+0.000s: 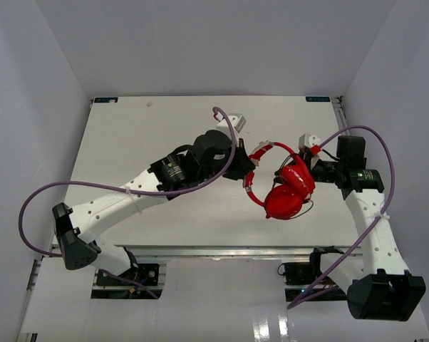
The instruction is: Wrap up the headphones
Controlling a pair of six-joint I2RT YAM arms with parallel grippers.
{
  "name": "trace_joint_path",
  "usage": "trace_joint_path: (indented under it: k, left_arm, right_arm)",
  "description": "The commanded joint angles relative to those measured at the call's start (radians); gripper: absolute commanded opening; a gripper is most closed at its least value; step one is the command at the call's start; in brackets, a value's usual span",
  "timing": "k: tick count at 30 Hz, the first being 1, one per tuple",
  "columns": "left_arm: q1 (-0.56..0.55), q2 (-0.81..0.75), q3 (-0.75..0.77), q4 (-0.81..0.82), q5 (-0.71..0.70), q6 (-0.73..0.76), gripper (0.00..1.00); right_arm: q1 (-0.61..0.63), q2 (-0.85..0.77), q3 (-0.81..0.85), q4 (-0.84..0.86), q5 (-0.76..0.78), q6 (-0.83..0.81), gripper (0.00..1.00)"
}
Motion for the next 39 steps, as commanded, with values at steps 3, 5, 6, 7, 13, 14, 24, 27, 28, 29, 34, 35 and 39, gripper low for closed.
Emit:
trace_joint_path:
  k: [3,5,6,7,13,14,24,27,28,29,34,35,39]
  left_arm:
    - [-0.018,-0.032,0.090,0.079,-0.042,-0.036,0.00]
    - [-0.018,-0.050,0.095,0.079,-0.072,-0.036,0.00]
    - [-0.018,-0.058,0.100,0.079,-0.082,-0.038,0.00]
    - [-0.018,-0.064,0.104,0.079,-0.096,-0.039,0.00]
    - [-0.018,-0.114,0.107,0.082,-0.188,-0.068,0.00]
    - [-0.018,-0.119,0.105,0.084,-0.196,-0.072,0.00]
    - [-0.018,-0.180,0.086,0.088,-0.255,-0.076,0.00]
    - [-0.018,-0.194,0.088,0.088,-0.274,-0.072,0.00]
    - [-0.018,-0.198,0.089,0.088,-0.278,-0.070,0.00]
    - [-0.018,-0.202,0.090,0.088,-0.281,-0.069,0.00]
    - [-0.018,-0.209,0.082,0.081,-0.290,-0.070,0.00]
    - [-0.018,-0.211,0.079,0.081,-0.295,-0.072,0.00]
    - [-0.018,-0.212,0.067,0.082,-0.320,-0.086,0.00]
  right_arm:
    - [-0.034,0.015,-0.016,0.040,-0.135,0.060,0.35]
    - [-0.042,0.009,-0.031,0.039,-0.144,0.060,0.34]
    - [-0.045,0.005,-0.042,0.039,-0.147,0.060,0.34]
    - [-0.048,0.000,-0.052,0.039,-0.150,0.062,0.35]
    - [-0.056,-0.028,-0.092,0.040,-0.162,0.076,0.41]
    - [-0.057,-0.031,-0.095,0.040,-0.162,0.079,0.42]
    - [-0.061,-0.049,-0.096,0.039,-0.184,0.106,0.45]
    - [-0.061,-0.053,-0.095,0.039,-0.186,0.113,0.45]
    - [-0.061,-0.055,-0.094,0.040,-0.187,0.115,0.45]
    - [-0.061,-0.057,-0.094,0.040,-0.187,0.116,0.44]
    - [-0.061,-0.062,-0.088,0.039,-0.193,0.123,0.27]
    - [-0.061,-0.065,-0.088,0.039,-0.194,0.123,0.21]
    - [-0.061,-0.082,-0.089,0.039,-0.182,0.120,0.11]
